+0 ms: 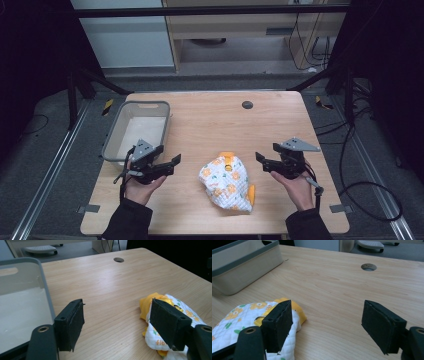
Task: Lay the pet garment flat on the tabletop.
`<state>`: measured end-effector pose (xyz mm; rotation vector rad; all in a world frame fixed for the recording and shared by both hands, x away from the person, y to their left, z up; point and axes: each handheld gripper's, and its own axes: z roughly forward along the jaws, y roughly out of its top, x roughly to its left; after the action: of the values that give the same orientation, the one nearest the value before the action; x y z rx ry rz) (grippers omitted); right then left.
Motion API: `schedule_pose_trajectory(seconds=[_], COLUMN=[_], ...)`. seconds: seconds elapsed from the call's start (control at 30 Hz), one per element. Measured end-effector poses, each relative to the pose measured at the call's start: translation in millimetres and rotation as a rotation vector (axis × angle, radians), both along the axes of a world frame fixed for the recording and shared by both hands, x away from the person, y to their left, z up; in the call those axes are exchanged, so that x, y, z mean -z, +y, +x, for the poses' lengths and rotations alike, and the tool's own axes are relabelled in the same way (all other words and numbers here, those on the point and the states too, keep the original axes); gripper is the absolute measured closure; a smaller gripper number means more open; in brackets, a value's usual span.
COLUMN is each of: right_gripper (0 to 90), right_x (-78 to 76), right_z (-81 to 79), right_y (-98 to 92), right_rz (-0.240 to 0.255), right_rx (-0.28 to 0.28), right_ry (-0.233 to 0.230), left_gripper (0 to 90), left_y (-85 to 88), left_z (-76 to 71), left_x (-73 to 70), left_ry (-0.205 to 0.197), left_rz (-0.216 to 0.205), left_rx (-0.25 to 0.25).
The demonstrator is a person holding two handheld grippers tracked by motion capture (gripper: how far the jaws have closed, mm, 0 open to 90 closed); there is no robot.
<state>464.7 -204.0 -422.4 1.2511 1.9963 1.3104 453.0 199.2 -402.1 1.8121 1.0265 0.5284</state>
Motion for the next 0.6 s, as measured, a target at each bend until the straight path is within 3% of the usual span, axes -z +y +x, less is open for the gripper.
schedule_pose_trajectory(seconds=[0.2, 0.6], right_gripper=[27.8, 30.1], right_x=[10.8, 30.8], right_z=[-0.2, 4.8], right_y=[5.4, 27.0], right_rz=[-0.014, -0.050], right_rx=[-0.033, -0.119], right_ry=[0.034, 0.107], left_gripper=[27.8, 29.0], left_y=[-17.3, -43.2], left_z=[6.7, 14.5], left_x=[10.2, 33.0], left_ry=[0.035, 0.110], left_rz=[0.039, 0.074], left_rx=[0.045, 0.112])
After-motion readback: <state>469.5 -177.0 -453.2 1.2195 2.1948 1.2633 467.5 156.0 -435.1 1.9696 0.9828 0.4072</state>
